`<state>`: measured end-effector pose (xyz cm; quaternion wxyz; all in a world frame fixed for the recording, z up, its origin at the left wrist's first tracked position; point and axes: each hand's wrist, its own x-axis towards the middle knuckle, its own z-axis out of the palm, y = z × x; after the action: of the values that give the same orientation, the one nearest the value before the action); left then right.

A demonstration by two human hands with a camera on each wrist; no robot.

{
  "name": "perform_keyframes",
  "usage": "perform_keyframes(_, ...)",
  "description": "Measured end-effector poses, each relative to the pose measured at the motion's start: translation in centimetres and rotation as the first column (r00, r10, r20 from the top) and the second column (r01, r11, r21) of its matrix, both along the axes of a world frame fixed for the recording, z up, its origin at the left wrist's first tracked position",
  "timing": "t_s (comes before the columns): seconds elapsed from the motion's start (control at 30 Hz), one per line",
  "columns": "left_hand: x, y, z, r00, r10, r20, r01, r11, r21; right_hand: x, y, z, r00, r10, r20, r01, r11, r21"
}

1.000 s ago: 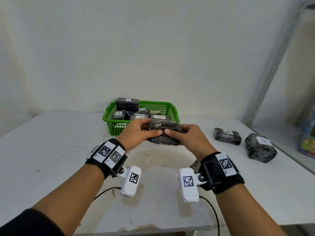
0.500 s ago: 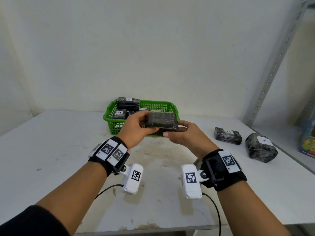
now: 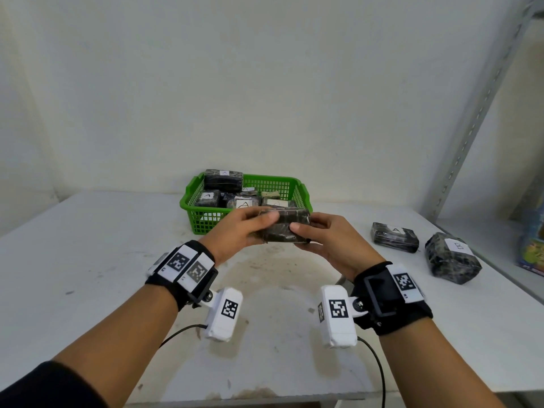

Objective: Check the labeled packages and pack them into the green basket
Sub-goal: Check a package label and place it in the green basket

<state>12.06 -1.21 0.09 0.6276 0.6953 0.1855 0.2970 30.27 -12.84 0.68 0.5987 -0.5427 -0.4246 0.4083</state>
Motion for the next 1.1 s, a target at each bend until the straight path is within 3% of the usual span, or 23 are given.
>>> perform_keyframes(0.13, 0.1, -0.2, 0.3, 0.993, 0.118, 0.018, -0.119, 0.990, 0.079, -0.4, 0.1, 0.1, 0.999, 0.030, 0.033, -0.030, 1.000, 0.007)
perform_keyframes(0.47, -0.3, -0.4, 0.6, 0.995, 0.101, 0.025, -0.102, 0.991, 0.089, -0.1, 0.7, -0.4, 0.994, -0.005, 0.107, 0.001, 0.999, 0.045)
perform_keyframes(0.6, -0.4, -0.1, 0.4, 1.000, 0.026, 0.011, -0.026, 0.999, 0.044, 0.1, 0.1, -0.2, 0.985, -0.008, 0.173, -0.003, 0.998, 0.059)
perform_keyframes(0.93, -0.6, 0.0, 0.3, 0.997, 0.062, 0.039, -0.068, 0.975, 0.213, -0.2, -0.4, 0.2, 0.974, 0.002, 0.225, -0.015, 0.998, 0.055)
perform_keyframes(1.1, -0.7, 0.1, -0.1, 0.996, 0.081, 0.045, -0.092, 0.931, 0.353, -0.8, -0.8, 0.5, 0.998, 0.067, 0.016, -0.066, 0.995, -0.078)
